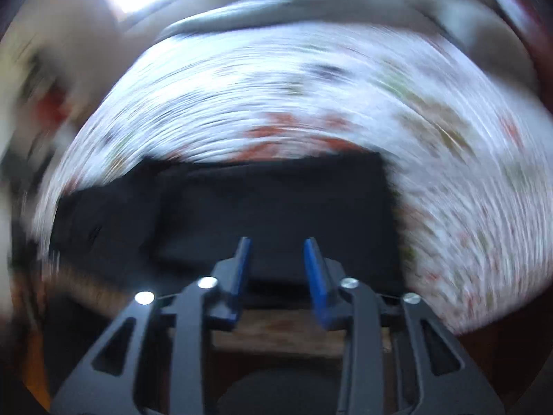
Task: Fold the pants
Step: 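Lower the right gripper and grasp the trousers' folded edge while the left gripper holds the waistband, then lift the black trousers off the quilt with both grippers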
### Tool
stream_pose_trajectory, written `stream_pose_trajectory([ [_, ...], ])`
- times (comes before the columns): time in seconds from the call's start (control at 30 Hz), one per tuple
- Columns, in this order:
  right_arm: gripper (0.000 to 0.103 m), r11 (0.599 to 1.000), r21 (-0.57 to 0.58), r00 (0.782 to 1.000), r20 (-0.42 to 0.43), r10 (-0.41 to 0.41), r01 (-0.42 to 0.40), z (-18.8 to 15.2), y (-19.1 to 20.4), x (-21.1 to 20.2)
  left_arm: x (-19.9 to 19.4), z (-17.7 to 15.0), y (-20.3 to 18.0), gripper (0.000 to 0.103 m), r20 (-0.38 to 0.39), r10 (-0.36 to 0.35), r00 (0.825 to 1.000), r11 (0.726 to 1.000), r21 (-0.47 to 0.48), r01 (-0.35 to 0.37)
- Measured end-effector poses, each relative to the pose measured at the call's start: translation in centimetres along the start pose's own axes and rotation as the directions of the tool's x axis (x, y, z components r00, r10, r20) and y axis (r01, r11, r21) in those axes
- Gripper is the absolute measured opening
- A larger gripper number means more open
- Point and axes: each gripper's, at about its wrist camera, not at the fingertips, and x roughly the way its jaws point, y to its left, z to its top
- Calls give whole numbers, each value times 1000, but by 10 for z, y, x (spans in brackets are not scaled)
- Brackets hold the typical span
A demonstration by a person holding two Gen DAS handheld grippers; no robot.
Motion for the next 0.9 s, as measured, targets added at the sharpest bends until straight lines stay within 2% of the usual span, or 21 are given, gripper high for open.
stream_pose_trajectory([
  [0.03,30,999,37,1000,-12,-13,14,0,-14,5,1,0,-1,99,-2,1,1000,1000,1,-1],
  [0.13,30,999,42,997,-78,-22,25,-6,-28,28,2,3,-2,99,-12,-1,1000,1000,-3,1],
  [0.23,31,999,-14,992,-117,-37,35,-8,-20,41,-6,6,-2,99,5,3,1000,1000,-20,-3],
  [0.37,31,998,-57,999,-49,-15,12,15,-2,17,-34,-4,-3,99,72,-38,997,994,-95,45],
  [0.47,31,997,-79,1000,-31,5,-7,46,5,22,-48,-14,-11,99,106,-73,992,992,-99,84],
  [0.5,30,997,-71,999,-42,6,-9,57,3,30,-52,-20,-15,99,120,-69,990,992,-96,81],
  [0.57,28,999,-37,997,-73,-33,30,75,-7,51,-55,-27,-16,99,125,-106,986,987,-109,120],
  [0.6,27,998,-8,992,-112,-58,58,79,-16,66,-55,-33,-14,99,127,-132,983,979,-139,149],
  [0.67,27,998,40,977,-208,-48,57,82,-32,91,-58,-36,-10,99,142,-157,977,967,-178,181],
  [0.73,26,996,7,969,-235,-81,85,86,-27,95,-59,-39,-4,99,158,-183,970,950,-225,215],
  [0.77,29,991,-45,966,-223,-132,125,92,-13,86,-60,-41,1,99,166,-204,965,936,-257,242],
  [0.8,36,987,-93,970,-196,-145,129,98,2,78,-60,-41,4,99,173,-216,961,926,-276,258],
  [0.83,40,980,-170,978,-162,-135,107,108,29,66,-59,-42,9,99,185,-220,958,914,-304,269],
  [0.9,59,958,-285,987,-137,-85,43,124,73,55,-55,-45,16,99,208,-236,949,886,-356,298],
])
